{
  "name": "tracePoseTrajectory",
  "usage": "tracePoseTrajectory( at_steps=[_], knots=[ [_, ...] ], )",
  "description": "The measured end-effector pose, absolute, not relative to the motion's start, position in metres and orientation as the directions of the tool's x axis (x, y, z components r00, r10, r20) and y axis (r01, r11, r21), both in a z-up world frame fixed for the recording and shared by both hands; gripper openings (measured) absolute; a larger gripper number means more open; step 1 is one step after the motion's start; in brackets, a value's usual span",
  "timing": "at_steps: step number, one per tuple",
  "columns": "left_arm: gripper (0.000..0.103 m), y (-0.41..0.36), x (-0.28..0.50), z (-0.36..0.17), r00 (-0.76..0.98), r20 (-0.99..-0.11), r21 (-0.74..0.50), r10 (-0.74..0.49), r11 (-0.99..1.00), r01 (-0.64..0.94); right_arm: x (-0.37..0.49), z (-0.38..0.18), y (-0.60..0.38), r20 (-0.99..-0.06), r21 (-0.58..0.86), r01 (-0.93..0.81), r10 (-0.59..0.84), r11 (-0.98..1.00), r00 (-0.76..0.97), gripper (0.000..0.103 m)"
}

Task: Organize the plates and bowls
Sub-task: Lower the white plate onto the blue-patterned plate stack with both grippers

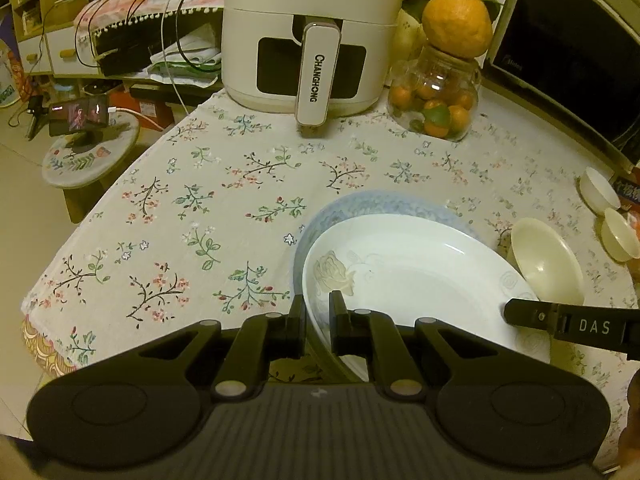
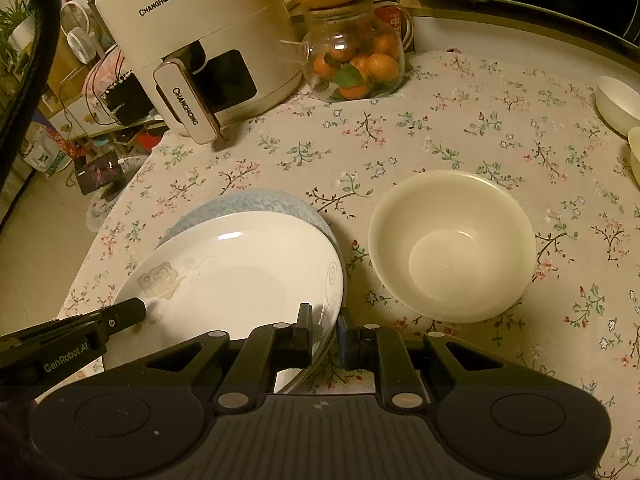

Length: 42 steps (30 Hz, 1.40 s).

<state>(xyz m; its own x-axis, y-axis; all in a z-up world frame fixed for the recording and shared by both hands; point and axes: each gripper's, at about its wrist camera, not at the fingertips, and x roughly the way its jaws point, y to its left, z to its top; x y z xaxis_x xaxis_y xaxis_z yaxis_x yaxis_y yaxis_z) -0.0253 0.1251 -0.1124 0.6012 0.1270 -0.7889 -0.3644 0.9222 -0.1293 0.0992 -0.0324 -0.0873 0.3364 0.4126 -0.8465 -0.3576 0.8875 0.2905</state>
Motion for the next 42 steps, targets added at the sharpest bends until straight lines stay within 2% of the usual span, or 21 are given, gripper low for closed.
tracePoseTrajectory(
  at_steps=[19,37,42],
  knots=[
    [0.01,0.118,-0.021,-0.114,0.608,-0.771,-0.047,0.192,0.934,-0.354,0.098,-0.093,-0.025,-0.859,0.266,-0.346,0.384,0.9,0.338,0.016],
    [0.012,0.103,-0.018,-0.12,0.606,-0.73,0.102,0.315,0.928,-0.36,0.088,-0.093,-0.01,-0.864,0.163,-0.368,0.313,0.915,0.394,0.018],
    [0.012,0.106,-0.016,-0.123,0.59,-0.743,0.1,0.317,0.924,-0.37,0.084,-0.094,-0.005,-0.86,0.124,-0.377,0.289,0.918,0.42,0.02]
  ],
)
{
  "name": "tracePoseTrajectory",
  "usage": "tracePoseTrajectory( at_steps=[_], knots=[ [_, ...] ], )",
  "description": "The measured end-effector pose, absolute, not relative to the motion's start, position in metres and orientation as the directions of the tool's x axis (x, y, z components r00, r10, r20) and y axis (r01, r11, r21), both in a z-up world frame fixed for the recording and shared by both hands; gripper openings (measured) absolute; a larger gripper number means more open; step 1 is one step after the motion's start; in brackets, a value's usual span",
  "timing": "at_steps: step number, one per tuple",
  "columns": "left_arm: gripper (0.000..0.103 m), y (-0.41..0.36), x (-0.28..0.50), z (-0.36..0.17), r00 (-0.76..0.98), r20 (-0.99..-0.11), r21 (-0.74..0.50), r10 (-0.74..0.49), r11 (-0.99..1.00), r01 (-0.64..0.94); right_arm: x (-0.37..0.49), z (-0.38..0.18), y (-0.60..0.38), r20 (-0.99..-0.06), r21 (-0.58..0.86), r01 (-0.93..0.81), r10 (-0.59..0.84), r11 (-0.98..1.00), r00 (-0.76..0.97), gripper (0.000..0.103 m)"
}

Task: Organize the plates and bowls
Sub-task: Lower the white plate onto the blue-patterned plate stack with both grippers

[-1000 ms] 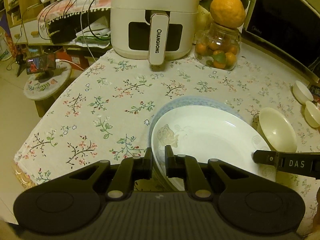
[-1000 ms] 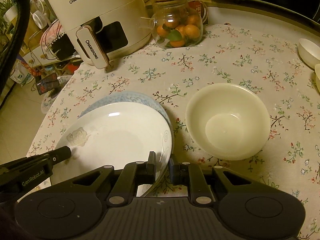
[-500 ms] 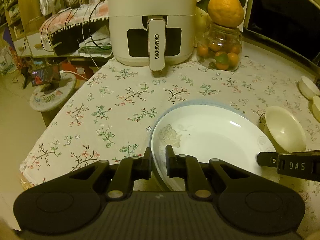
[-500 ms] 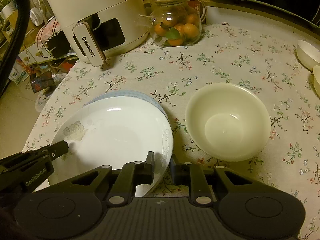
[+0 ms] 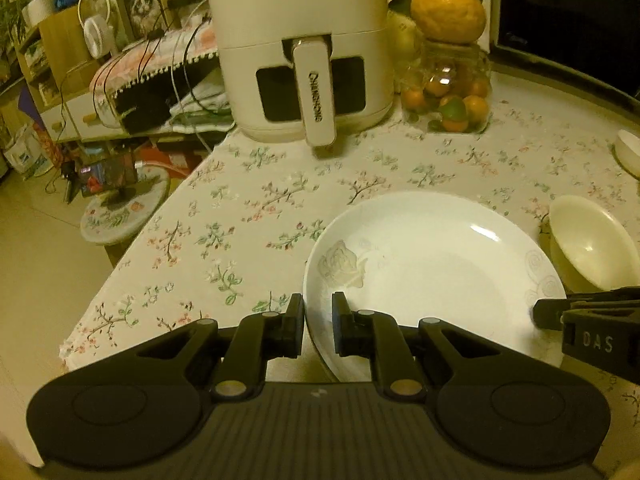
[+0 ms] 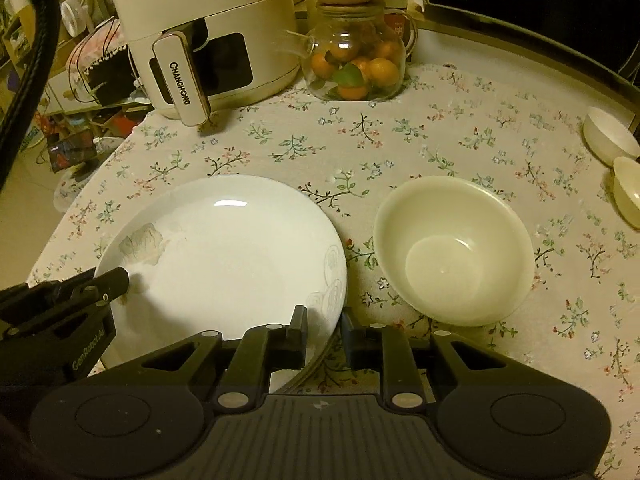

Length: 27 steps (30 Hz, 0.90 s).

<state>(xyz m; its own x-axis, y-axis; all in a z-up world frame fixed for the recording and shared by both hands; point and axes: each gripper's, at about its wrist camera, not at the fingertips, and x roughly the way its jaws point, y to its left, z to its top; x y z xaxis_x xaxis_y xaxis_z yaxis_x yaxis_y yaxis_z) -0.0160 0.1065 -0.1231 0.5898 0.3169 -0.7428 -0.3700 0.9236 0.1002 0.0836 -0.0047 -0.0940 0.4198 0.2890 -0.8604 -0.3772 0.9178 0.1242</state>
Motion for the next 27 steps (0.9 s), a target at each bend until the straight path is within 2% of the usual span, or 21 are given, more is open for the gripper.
tracePoseTrajectory(
  at_steps=[9,22,27],
  knots=[
    [0.011,0.108,-0.015,-0.124,0.587,-0.746,0.095,0.315,0.923,-0.374,0.081,-0.097,0.0,-0.852,0.091,-0.393,0.276,0.915,0.445,0.024],
    [0.012,0.116,-0.014,-0.122,0.585,-0.76,0.046,0.283,0.922,-0.386,0.082,-0.103,-0.004,-0.841,0.155,-0.383,0.325,0.911,0.432,0.034],
    [0.014,0.12,-0.012,-0.122,0.578,-0.771,0.017,0.267,0.916,-0.4,0.081,-0.103,-0.007,-0.842,0.184,-0.374,0.342,0.909,0.417,0.034]
  ],
)
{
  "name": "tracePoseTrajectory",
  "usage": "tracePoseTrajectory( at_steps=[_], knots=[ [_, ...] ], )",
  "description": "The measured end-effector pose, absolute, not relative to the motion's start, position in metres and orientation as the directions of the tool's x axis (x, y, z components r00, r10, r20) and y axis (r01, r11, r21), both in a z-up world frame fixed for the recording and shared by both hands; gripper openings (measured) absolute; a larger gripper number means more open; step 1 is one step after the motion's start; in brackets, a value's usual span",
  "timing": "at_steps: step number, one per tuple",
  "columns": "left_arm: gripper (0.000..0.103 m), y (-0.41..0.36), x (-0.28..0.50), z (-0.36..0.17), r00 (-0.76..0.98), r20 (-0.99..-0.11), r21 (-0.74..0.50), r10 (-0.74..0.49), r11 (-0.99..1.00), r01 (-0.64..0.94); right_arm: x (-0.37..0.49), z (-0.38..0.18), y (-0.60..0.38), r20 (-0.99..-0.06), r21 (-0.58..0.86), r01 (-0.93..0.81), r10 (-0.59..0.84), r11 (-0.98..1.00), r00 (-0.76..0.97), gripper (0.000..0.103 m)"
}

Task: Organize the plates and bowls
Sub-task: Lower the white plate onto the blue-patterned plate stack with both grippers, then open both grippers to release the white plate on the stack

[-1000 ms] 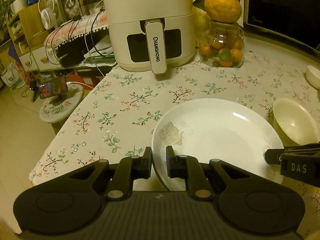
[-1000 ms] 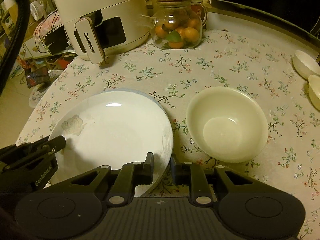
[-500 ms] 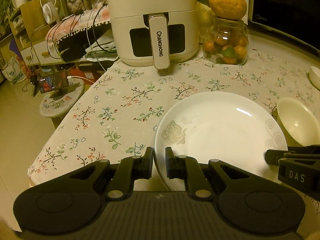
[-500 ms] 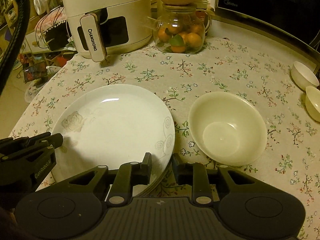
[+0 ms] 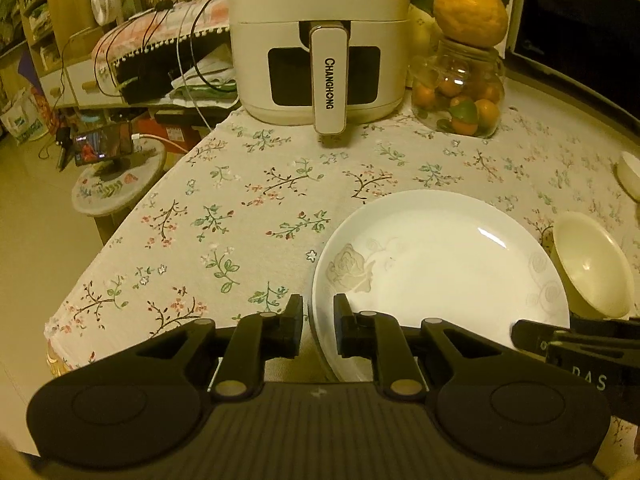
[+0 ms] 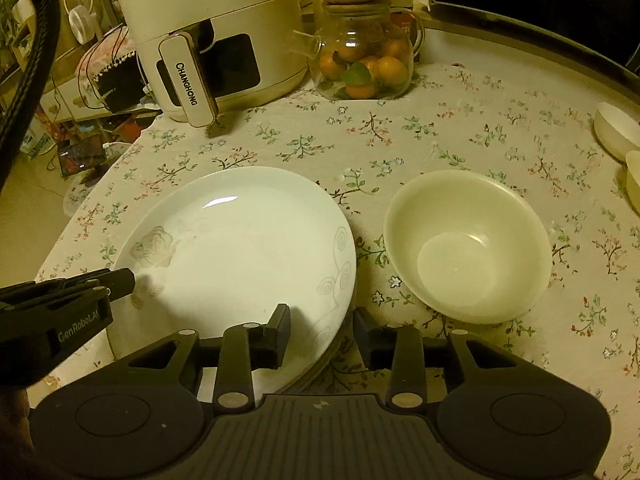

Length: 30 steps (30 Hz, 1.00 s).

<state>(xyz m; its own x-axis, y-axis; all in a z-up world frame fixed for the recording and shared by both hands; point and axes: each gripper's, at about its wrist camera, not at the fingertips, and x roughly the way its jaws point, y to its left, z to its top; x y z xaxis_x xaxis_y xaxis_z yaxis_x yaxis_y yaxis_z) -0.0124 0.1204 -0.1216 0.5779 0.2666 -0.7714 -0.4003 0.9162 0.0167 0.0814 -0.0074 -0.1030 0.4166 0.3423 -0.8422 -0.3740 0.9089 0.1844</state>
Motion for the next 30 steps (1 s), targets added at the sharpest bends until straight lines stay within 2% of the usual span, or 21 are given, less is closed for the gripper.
tracePoseTrajectory(
  at_steps=[3,6,9,14,22,30],
  knots=[
    [0.016,0.123,-0.012,-0.121,0.573,-0.778,-0.001,0.258,0.911,-0.412,0.081,-0.102,-0.009,-0.843,0.19,-0.369,0.344,0.91,0.413,0.035],
    [0.023,0.125,-0.011,-0.117,0.578,-0.773,-0.006,0.263,0.907,-0.421,0.082,-0.102,-0.013,-0.846,0.204,-0.364,0.35,0.909,0.402,0.036],
    [0.024,0.126,-0.01,-0.112,0.588,-0.768,-0.02,0.254,0.908,-0.419,0.084,-0.1,-0.018,-0.842,0.226,-0.363,0.369,0.904,0.393,0.042],
    [0.031,0.12,-0.006,-0.103,0.617,-0.74,-0.009,0.267,0.914,-0.406,0.083,-0.09,-0.026,-0.81,0.238,-0.386,0.401,0.891,0.427,0.054],
    [0.043,0.107,0.002,-0.093,0.663,-0.703,-0.004,0.256,0.932,-0.363,0.088,-0.079,-0.042,-0.749,0.181,-0.406,0.393,0.896,0.533,0.054],
    [0.046,0.092,0.007,-0.086,0.685,-0.692,-0.025,0.228,0.941,-0.338,0.094,-0.072,-0.057,-0.728,0.239,-0.368,0.417,0.899,0.545,0.054]
  ],
)
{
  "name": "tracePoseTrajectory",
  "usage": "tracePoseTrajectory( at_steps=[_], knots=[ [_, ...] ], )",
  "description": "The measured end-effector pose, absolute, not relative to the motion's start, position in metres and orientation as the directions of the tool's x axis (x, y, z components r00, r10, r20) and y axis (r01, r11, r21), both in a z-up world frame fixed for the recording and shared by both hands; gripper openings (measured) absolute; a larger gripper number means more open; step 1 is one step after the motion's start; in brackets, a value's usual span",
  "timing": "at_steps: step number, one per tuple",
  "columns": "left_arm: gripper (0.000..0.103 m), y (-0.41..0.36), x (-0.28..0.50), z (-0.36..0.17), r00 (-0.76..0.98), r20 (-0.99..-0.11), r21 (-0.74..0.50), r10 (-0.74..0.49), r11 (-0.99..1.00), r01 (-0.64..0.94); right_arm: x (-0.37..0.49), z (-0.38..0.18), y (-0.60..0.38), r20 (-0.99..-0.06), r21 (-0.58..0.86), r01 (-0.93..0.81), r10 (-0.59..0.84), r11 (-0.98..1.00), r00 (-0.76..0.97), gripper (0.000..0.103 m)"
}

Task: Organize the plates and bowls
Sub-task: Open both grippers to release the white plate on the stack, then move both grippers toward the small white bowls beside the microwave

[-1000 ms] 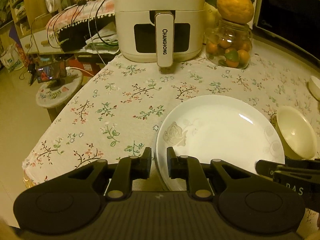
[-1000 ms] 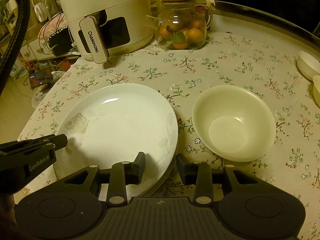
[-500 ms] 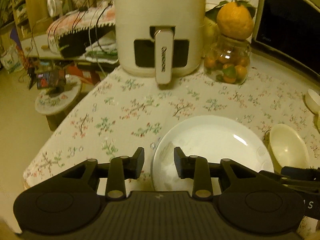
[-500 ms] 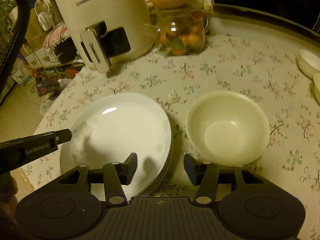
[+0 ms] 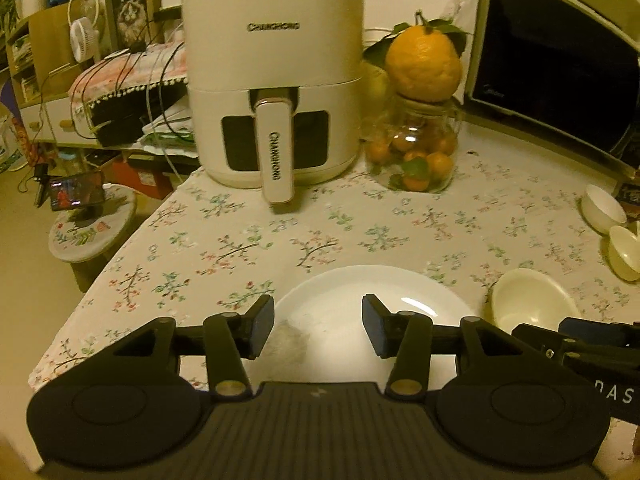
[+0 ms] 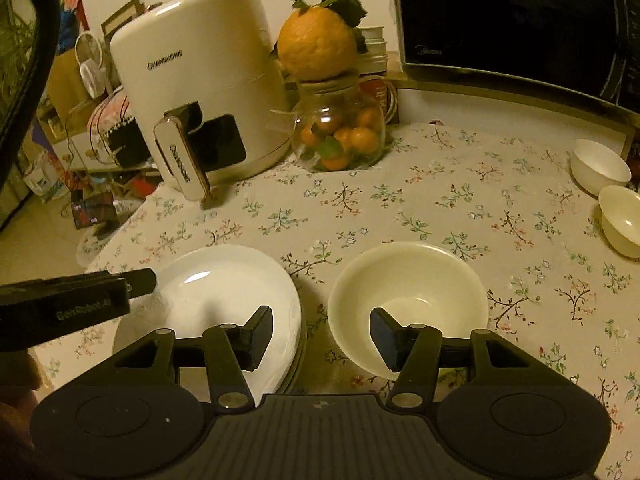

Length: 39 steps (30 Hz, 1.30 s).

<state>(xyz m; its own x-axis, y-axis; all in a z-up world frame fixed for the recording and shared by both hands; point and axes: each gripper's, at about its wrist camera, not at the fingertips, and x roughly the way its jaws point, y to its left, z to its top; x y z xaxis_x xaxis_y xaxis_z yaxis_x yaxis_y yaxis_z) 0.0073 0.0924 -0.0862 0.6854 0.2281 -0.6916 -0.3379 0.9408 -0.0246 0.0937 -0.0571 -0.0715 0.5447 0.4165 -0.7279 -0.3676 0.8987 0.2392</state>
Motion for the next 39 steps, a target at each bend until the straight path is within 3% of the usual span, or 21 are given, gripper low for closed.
tracePoseTrajectory(
  at_steps=[11,27,30,31,32,35,39],
  knots=[
    [0.052,0.06,0.019,-0.079,0.719,-0.673,-0.039,0.171,0.963,-0.266,0.095,-0.059,-0.086,-0.678,0.199,-0.315,0.362,0.928,0.639,0.062],
    [0.055,0.012,0.04,-0.071,0.749,-0.655,-0.051,0.102,0.983,-0.178,0.098,-0.046,-0.125,-0.738,0.039,-0.211,0.17,0.977,0.653,0.063],
    [0.058,0.004,0.044,-0.07,0.754,-0.651,-0.049,0.091,0.986,-0.162,0.096,-0.039,-0.137,-0.698,0.012,-0.206,0.156,0.979,0.699,0.075],
    [0.059,0.002,0.046,-0.07,0.753,-0.652,-0.052,0.086,0.986,-0.158,0.094,-0.035,-0.142,-0.672,0.005,-0.209,0.158,0.978,0.723,0.088],
    [0.06,0.001,0.049,-0.07,0.753,-0.654,-0.057,0.079,0.986,-0.154,0.091,-0.032,-0.147,-0.649,0.002,-0.214,0.164,0.977,0.743,0.094],
    [0.065,-0.004,0.054,-0.069,0.752,-0.656,-0.07,0.065,0.987,-0.146,0.094,-0.023,-0.163,-0.618,-0.002,-0.21,0.164,0.978,0.769,0.101],
    [0.075,-0.013,0.062,-0.066,0.752,-0.657,-0.076,0.047,0.989,-0.128,0.103,-0.019,-0.179,-0.628,-0.03,-0.177,0.119,0.984,0.769,0.101]
  ],
)
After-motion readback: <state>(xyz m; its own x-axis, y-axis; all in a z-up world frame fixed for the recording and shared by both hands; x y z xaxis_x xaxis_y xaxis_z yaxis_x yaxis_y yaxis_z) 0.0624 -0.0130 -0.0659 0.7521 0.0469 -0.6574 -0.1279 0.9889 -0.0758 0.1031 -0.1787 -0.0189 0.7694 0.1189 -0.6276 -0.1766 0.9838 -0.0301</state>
